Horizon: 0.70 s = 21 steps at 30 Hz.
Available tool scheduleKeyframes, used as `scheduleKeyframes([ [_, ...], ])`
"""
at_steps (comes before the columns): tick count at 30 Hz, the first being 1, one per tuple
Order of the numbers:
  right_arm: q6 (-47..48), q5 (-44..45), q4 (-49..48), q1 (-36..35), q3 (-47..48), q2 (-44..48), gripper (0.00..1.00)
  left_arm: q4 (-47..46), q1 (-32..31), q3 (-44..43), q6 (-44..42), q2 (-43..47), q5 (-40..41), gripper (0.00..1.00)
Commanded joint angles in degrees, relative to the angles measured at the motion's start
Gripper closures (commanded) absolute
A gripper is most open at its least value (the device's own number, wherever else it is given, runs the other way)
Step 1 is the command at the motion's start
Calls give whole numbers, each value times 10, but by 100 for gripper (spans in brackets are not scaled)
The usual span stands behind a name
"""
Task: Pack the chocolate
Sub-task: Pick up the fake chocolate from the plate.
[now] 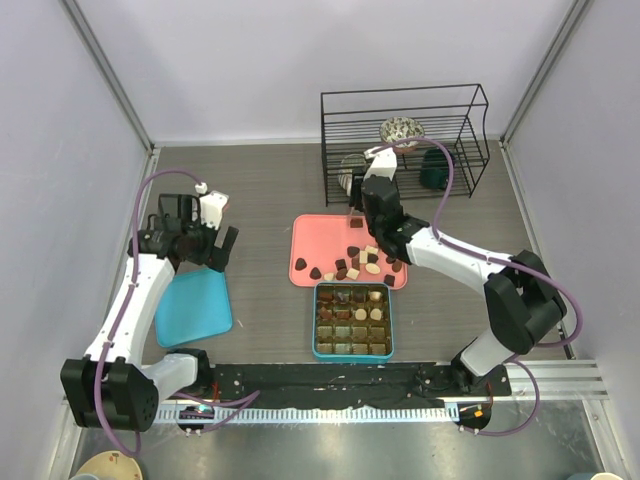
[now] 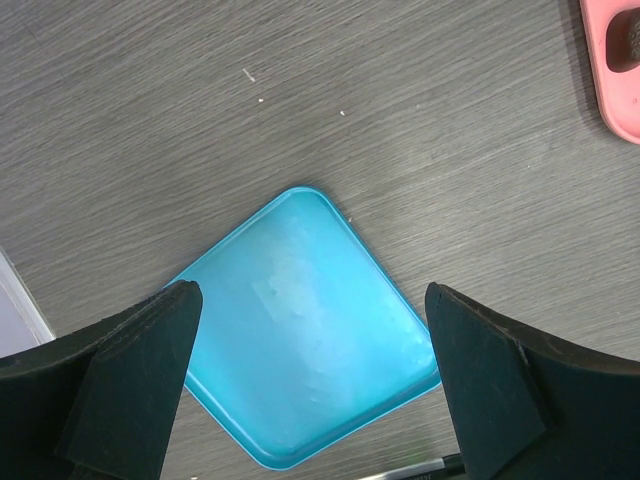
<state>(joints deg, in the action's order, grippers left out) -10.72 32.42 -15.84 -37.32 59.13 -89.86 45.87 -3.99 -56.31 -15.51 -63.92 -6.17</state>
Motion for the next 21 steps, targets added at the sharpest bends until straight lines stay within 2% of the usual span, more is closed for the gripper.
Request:
scheduleKeyframes([
  [1, -4, 24, -33, 1, -2, -8, 50, -17, 1, 5, -11, 18, -12, 0],
  [21, 2, 24, -108, 4, -19, -65, 50, -11, 1, -3, -21, 21, -17, 0],
])
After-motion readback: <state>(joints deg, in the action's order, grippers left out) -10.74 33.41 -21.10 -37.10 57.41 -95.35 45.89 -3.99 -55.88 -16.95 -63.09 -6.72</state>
